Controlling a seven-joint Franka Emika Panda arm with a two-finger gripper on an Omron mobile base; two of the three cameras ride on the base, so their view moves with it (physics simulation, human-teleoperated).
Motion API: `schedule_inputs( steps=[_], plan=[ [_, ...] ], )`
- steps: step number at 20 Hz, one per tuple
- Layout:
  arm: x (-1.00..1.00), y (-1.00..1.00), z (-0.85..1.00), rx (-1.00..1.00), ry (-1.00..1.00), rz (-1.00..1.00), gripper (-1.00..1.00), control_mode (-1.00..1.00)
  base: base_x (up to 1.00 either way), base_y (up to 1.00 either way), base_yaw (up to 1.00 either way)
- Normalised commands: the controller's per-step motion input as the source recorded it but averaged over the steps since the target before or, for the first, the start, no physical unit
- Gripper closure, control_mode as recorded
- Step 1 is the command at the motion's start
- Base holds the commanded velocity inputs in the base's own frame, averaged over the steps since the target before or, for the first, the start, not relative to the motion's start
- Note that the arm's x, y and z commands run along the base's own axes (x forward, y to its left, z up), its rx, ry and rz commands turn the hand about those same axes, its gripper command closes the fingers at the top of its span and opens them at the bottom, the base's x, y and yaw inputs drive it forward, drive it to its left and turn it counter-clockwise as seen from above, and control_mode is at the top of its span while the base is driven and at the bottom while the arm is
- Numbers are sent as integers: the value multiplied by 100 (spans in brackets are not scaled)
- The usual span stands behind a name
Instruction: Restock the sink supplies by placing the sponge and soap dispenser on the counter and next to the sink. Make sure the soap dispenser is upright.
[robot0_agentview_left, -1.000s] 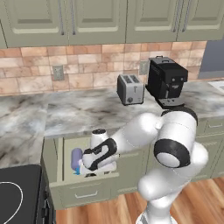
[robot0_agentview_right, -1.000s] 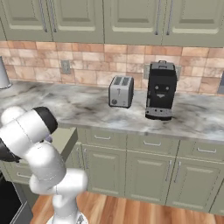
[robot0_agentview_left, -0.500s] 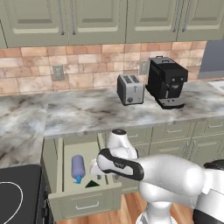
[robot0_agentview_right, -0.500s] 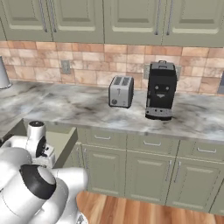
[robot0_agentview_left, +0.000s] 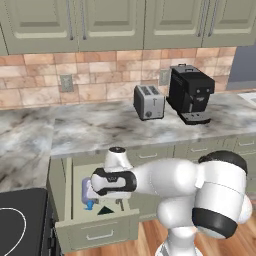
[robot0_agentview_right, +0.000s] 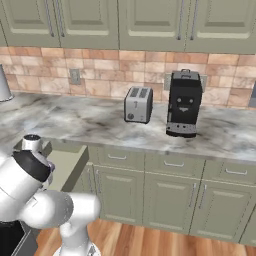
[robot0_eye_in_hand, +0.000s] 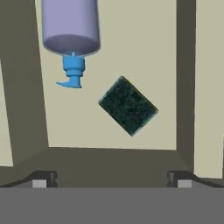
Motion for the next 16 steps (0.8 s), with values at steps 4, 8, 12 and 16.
schedule_inputs(
  steps=[4, 8, 12, 16],
  plan=[
    [9, 28, -20, -6, 3, 5, -100, -100, 0, 0, 0],
    [8, 0, -10, 0, 0, 4, -100, -100, 0, 0, 0],
    [4, 0, -23, 0, 0, 2, -100, -100, 0, 0, 0],
    [2, 12, -30, 0, 0, 0, -100, -100, 0, 0, 0]
  ],
)
